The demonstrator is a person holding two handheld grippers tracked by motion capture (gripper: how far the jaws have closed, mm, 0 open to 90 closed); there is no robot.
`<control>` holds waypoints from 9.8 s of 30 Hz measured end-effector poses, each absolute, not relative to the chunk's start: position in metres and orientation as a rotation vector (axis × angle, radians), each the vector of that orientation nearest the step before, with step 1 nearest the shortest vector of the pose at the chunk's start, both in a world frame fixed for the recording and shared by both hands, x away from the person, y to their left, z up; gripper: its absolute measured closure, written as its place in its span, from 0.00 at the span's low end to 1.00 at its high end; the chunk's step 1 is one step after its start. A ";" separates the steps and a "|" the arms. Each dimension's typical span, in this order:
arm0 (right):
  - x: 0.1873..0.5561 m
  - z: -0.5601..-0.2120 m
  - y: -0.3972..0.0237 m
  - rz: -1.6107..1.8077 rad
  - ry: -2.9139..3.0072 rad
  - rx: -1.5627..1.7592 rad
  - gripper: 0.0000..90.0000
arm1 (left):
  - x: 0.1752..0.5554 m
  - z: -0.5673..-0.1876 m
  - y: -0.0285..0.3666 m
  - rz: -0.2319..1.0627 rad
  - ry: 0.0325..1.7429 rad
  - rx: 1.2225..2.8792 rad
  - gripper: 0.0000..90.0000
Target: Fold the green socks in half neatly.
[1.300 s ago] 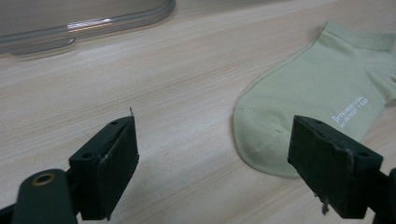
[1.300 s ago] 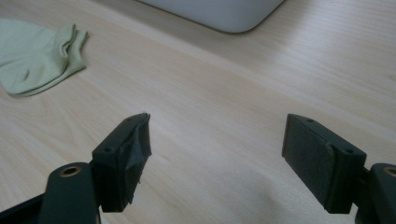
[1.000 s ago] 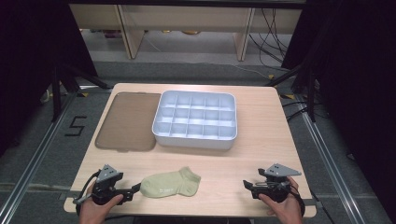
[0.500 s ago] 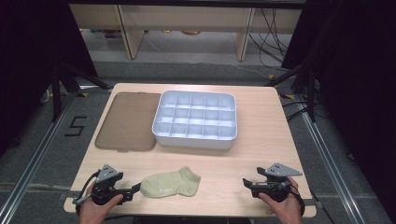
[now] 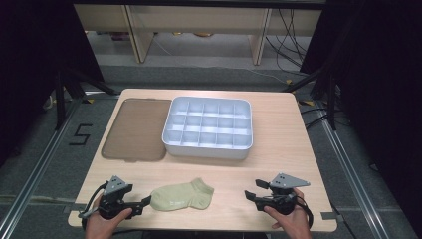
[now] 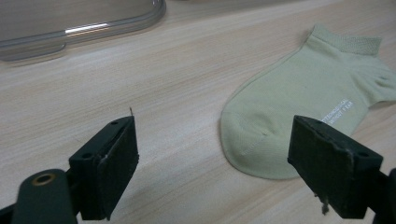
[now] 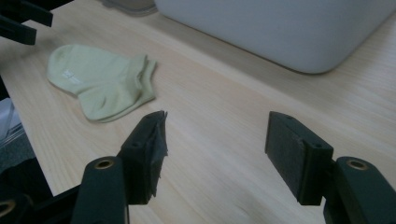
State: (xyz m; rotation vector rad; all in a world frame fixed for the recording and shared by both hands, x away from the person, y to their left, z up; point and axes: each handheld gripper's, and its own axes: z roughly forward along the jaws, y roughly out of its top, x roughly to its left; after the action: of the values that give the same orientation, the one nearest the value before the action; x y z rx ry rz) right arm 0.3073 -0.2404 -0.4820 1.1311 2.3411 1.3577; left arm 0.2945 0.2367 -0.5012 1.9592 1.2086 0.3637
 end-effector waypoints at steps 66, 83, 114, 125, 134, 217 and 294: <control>0.356 -0.509 -0.109 1.154 2.685 0.807 0.91 | 0.295 -0.502 0.237 0.378 1.197 1.979 0.18; 0.344 -0.474 -0.135 1.247 2.694 0.750 0.91 | 0.295 -0.502 0.239 0.353 1.205 1.977 0.18; 0.355 -0.485 -0.245 1.165 2.743 0.838 0.91 | 0.299 -0.503 0.195 0.239 1.097 1.987 0.18; 0.357 -0.491 -0.246 1.112 2.754 0.854 0.91 | 0.321 -0.498 0.130 0.181 0.948 2.068 0.23; 0.357 -0.493 -0.245 1.102 2.750 0.854 0.90 | 0.331 -0.501 0.106 0.184 0.944 2.093 0.27; 0.371 -0.509 -0.135 1.130 2.708 0.750 0.99 | 0.331 -0.475 0.096 0.155 0.880 2.071 0.91; 0.353 -0.502 -0.199 1.118 2.725 0.849 0.98 | 0.341 -0.442 0.046 0.119 0.759 2.202 0.90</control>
State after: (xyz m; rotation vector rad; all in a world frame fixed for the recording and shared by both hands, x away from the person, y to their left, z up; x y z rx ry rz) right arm 0.3526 -0.1990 -0.5019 0.8493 2.7247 1.1181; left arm 0.3406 0.0459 -0.4417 2.2019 0.7587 0.1190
